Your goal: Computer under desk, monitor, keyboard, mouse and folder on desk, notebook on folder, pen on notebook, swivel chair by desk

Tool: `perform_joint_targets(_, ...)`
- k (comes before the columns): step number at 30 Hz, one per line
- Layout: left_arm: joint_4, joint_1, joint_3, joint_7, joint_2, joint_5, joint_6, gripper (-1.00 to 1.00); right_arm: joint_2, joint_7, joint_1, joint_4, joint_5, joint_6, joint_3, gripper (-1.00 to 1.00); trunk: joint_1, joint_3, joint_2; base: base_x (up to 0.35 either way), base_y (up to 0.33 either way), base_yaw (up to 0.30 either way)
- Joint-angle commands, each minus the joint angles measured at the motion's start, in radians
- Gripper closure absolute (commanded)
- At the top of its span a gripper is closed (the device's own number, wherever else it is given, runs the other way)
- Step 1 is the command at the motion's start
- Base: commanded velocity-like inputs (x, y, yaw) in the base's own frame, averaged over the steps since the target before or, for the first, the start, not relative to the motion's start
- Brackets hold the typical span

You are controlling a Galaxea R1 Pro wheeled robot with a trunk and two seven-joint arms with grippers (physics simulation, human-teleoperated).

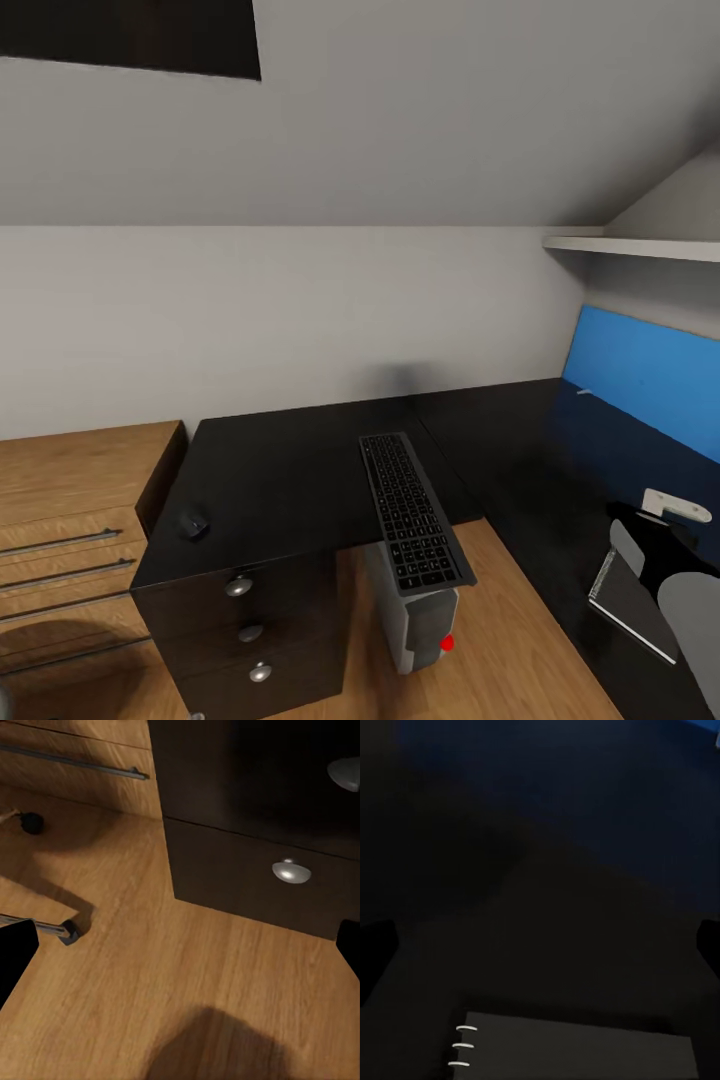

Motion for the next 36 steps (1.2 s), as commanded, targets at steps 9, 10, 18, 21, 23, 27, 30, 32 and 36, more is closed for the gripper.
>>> perform_joint_targets(9, -0.019, -0.001, -0.005, 0.000, -0.005, -0.003, -0.008, -1.00, 0.000, 0.000, 0.000, 0.000, -0.012, 0.073, -0.004, -1.00, 0.000, -0.001, -0.001, 0.084, 0.000, 0.000)
perform_joint_targets(10, -0.022, -0.001, -0.005, 0.000, -0.006, -0.004, -0.008, -1.00, 0.000, 0.000, 0.000, 0.000, -0.012, 0.074, -0.004, -1.00, 0.000, -0.001, -0.001, 0.007, 0.000, 0.000)
perform_joint_targets(18, -0.031, -0.001, -0.004, 0.001, -0.012, -0.005, -0.008, -1.00, -0.002, 0.001, 0.000, 0.000, -0.013, 0.081, -0.005, -1.00, 0.020, -0.017, -0.036, 0.003, 0.000, 0.000)
perform_joint_targets(21, -0.032, -0.001, -0.004, 0.001, -0.012, -0.005, -0.008, -1.00, -0.003, 0.001, 0.000, 0.000, -0.013, 0.082, -0.006, -1.00, 0.031, -0.026, -0.057, 0.000, 0.000, 0.000)
perform_joint_targets(23, -0.032, -0.001, -0.004, 0.001, -0.012, -0.005, -0.008, -1.00, -0.003, 0.002, 0.000, 0.000, -0.013, 0.082, -0.006, -1.00, 0.039, -0.032, -0.071, 0.000, 0.000, 0.000)
perform_joint_targets(27, -0.031, -0.001, -0.004, 0.001, -0.012, -0.005, -0.008, -1.00, -0.003, 0.002, 0.000, 0.000, -0.013, 0.083, -0.006, -1.00, 0.054, -0.045, -0.099, 0.000, 0.000, 0.000)
perform_joint_targets(30, -0.031, 0.000, -0.004, 0.000, -0.012, -0.005, -0.008, -1.00, -0.002, 0.017, 0.000, -0.003, -0.013, 0.081, -0.006, -1.00, 0.058, -0.048, -0.106, 0.000, 0.000, 0.000)
perform_joint_targets(32, -0.031, 0.000, -0.004, 0.000, -0.012, -0.005, -0.008, -1.00, -0.002, 0.037, 0.000, -0.007, -0.012, 0.080, -0.005, -1.00, 0.058, -0.048, -0.106, 0.000, 0.000, 0.000)
perform_joint_targets(36, -0.027, -0.001, -0.006, 0.001, -0.028, -0.011, -0.010, -1.00, 0.002, 0.050, -0.003, -0.030, -0.014, 0.089, -0.012, -1.00, 0.058, -0.048, -0.106, 0.000, 0.000, 0.000)
